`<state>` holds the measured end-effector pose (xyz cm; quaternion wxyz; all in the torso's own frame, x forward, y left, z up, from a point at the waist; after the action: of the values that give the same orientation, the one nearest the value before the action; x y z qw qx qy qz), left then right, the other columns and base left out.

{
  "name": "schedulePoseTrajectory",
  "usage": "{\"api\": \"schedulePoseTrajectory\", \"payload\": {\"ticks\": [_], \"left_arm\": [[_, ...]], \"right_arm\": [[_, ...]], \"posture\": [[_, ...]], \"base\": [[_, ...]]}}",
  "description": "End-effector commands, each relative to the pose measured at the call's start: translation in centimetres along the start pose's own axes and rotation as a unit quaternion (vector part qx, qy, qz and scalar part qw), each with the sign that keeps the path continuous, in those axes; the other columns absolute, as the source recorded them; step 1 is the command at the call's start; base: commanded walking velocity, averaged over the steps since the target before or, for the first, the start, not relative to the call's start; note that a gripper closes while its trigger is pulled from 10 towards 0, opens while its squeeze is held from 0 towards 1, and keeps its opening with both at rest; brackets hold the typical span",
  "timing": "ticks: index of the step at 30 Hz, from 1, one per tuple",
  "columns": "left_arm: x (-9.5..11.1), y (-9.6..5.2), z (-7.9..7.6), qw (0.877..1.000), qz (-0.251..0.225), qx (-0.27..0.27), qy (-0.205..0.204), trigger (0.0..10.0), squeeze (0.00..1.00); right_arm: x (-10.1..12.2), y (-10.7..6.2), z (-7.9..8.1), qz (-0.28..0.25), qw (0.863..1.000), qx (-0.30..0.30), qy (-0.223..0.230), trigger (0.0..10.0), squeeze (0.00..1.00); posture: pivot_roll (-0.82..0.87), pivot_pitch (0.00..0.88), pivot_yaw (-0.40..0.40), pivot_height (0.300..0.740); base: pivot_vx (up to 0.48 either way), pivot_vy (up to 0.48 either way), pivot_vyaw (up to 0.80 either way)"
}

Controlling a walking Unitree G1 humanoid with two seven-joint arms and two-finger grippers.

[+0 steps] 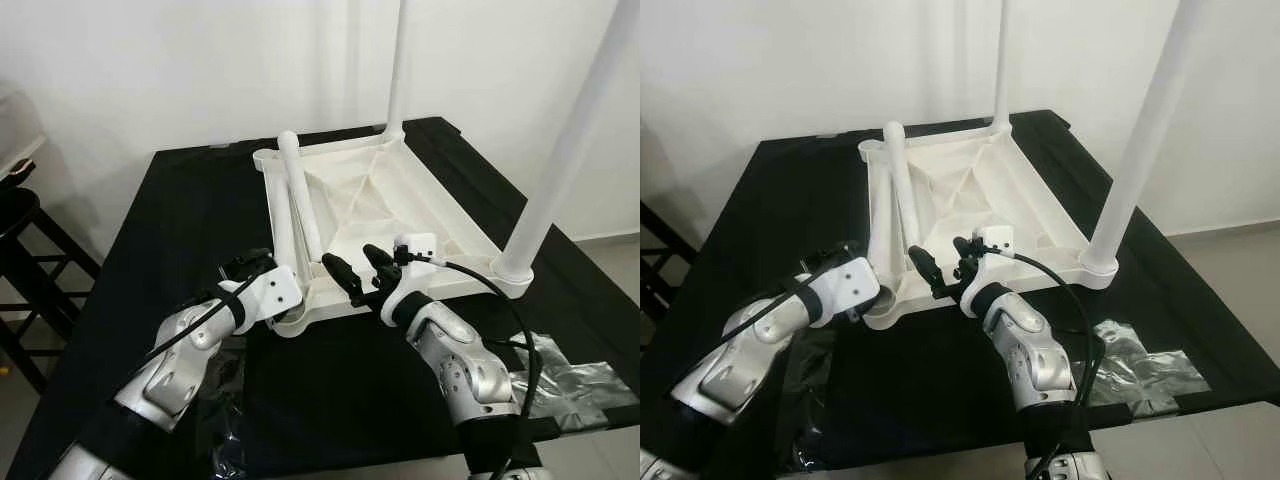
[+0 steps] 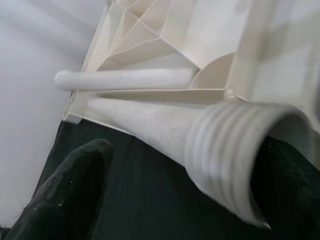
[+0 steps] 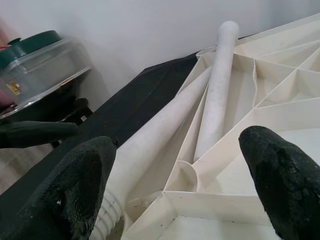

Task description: Building children table

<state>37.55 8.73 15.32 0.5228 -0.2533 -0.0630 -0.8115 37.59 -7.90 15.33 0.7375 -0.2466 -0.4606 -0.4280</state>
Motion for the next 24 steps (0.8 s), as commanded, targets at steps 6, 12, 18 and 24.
{"api": "schedulePoseTrajectory", "payload": {"ticks": [6, 12, 18, 24], "left_arm": [[-1.4, 0.8, 0.5, 0.999, 0.040, 0.023, -0.006, 10.0, 0.00], [-2.5, 1.3, 1.1, 0.996, 0.076, 0.047, -0.014, 0.0, 0.00], [-3.1, 1.4, 1.8, 0.992, 0.100, 0.072, -0.019, 0.0, 0.00], [-3.6, 1.2, 2.6, 0.989, 0.112, 0.091, -0.020, 0.0, 0.00]], "right_arm": [[-0.3, 0.1, 0.6, 0.001, 1.000, 0.004, 0.005, 10.0, 0.00], [-0.3, 0.0, 0.7, 0.000, 1.000, 0.003, 0.005, 10.0, 0.00], [-0.2, 0.0, 0.6, 0.000, 1.000, 0.002, 0.003, 10.0, 0.00], [-0.1, 0.0, 0.5, 0.000, 1.000, 0.001, 0.001, 10.0, 0.00]], "posture": [[-0.12, 0.038, 0.100, 0.740], [-0.12, 0.041, 0.100, 0.740], [-0.14, 0.049, 0.092, 0.740], [-0.14, 0.049, 0.092, 0.740]], "base": [[0.000, 0.000, 0.00], [0.000, 0.000, 0.00], [0.000, 0.000, 0.00], [0.000, 0.000, 0.00]]}}
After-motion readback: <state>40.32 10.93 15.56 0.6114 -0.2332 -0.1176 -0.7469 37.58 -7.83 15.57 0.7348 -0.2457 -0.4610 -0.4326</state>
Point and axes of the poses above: a point about 5 cm out from each wrist's last joint towards the gripper, its own y axis pointing out of the wrist towards the gripper, its own x axis along the axis of the wrist's last joint, z = x × y, the point moved 6 cm from there along y, pointing out of the wrist towards the gripper, and after that the axes turned 11 degrees about y, right-handed, at the moved point
